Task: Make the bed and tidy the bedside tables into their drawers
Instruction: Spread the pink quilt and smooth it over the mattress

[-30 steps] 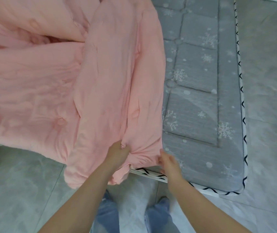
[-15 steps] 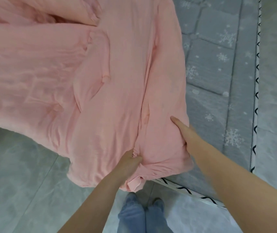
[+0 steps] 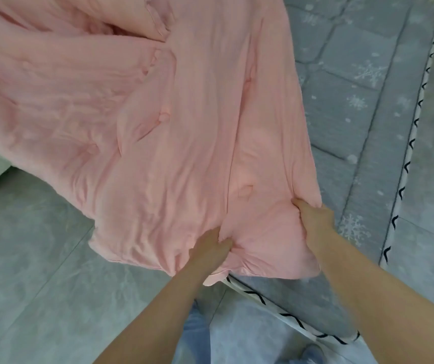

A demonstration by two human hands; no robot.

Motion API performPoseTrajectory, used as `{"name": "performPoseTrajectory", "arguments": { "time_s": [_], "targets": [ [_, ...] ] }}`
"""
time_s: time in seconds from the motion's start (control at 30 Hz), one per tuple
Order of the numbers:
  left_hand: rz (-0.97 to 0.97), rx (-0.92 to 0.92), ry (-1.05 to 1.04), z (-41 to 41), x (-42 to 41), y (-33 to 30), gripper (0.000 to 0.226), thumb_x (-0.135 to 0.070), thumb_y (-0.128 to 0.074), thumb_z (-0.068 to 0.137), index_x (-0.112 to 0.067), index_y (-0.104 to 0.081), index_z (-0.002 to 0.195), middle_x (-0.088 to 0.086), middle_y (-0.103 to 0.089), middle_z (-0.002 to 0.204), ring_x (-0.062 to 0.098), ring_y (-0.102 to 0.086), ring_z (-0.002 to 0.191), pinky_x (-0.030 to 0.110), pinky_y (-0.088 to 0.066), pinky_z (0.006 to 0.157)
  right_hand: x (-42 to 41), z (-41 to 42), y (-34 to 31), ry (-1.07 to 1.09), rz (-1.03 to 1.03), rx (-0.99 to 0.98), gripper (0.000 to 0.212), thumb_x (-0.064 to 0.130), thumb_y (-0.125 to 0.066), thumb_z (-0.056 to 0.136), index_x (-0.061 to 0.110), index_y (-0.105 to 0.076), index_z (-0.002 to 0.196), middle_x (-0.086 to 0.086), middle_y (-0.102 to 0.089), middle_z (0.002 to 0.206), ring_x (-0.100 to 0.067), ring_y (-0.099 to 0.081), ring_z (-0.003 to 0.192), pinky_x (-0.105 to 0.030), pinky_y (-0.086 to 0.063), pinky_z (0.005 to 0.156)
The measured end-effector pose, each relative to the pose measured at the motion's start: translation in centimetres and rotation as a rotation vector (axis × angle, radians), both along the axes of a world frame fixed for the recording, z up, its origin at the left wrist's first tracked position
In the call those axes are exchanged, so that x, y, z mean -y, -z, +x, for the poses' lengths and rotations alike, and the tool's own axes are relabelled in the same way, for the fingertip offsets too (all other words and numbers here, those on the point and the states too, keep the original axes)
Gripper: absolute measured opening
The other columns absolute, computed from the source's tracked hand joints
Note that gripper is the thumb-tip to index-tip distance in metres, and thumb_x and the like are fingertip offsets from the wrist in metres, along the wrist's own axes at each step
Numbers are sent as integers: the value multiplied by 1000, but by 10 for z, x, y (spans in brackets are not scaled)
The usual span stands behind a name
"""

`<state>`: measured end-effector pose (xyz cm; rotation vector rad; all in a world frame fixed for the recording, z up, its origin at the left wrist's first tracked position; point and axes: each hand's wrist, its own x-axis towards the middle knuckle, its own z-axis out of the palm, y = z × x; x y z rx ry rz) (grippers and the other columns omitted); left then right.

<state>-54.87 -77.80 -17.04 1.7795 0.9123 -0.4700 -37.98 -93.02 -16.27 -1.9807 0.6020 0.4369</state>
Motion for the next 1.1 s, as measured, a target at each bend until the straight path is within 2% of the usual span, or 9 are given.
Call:
{"name": "performPoseTrajectory", "arguments": {
  "time_s": [0.27,0.4,0.57,0.63,0.73,0.8,0.87,0.97,1.1],
  "targets": [
    [-1,108,-22,38,182,-17,33,-16,-52,84,-16,-59,116,2,-61,101,20,-57,85,26,-43,71,187,6,-26,-28,-15,-8,66,32,-76,79,2,-52,132,-10,-59,121,-28,-56,97,-30,-40,81],
    [71,0,141,28,267,7,54,-30,-46,76,-18,-51,128,6,-57,124,32,-55,113,42,-45,95,278,-1,-29,9,-69,-12,70,28,-78,78,-1,-50,135,-19,-55,135,-34,-53,121,-30,-37,95],
    [263,-122,234,4,302,41,41,-30,-47,89,-17,-42,127,12,-51,118,37,-51,107,47,-45,92,326,-23,5,32,-86,-116,76,35,-79,76,1,-49,136,-17,-54,135,-36,-52,122,-38,-40,106],
    [189,-84,169,-5,301,52,45,-30,-49,90,-14,-41,131,14,-50,121,37,-49,112,46,-43,95,324,-31,17,29,-119,-149,71,38,-76,79,3,-51,135,-18,-56,132,-37,-54,119,-39,-42,102],
    [-17,-102,183,-25,304,60,71,-41,-53,88,-17,-27,150,6,-31,152,29,-33,138,40,-30,113,319,-54,28,-67,-239,-130,51,46,-63,87,12,-57,124,-15,-62,114,-33,-65,89,-37,-51,79],
    [-28,-129,268,-36,312,55,74,-41,-53,93,-23,-15,154,1,-8,162,27,-11,148,41,-15,120,324,-74,39,-212,-337,-160,54,43,-61,87,11,-51,130,-15,-60,124,-36,-63,103,-40,-53,87],
    [-33,-108,268,-49,318,45,69,-40,-51,96,-25,-16,153,1,-3,163,24,-3,150,38,-10,120,332,-89,39,-278,-387,-225,60,31,-64,85,13,-43,139,-13,-53,137,-37,-53,122,-41,-45,101],
    [-107,-52,174,-58,314,14,57,-34,-51,97,-25,-30,150,-1,-22,158,18,-27,142,27,-25,110,338,-100,14,-206,-308,-314,63,17,-56,89,14,-34,148,-14,-43,147,-36,-46,129,-39,-40,106],
    [-125,9,135,-56,294,-32,41,-31,-50,96,-26,-48,137,0,-48,142,16,-48,122,24,-37,94,338,-89,-17,-146,-114,-345,65,16,-59,80,13,-43,143,-14,-54,137,-35,-57,116,-36,-47,93]
  ]
}}
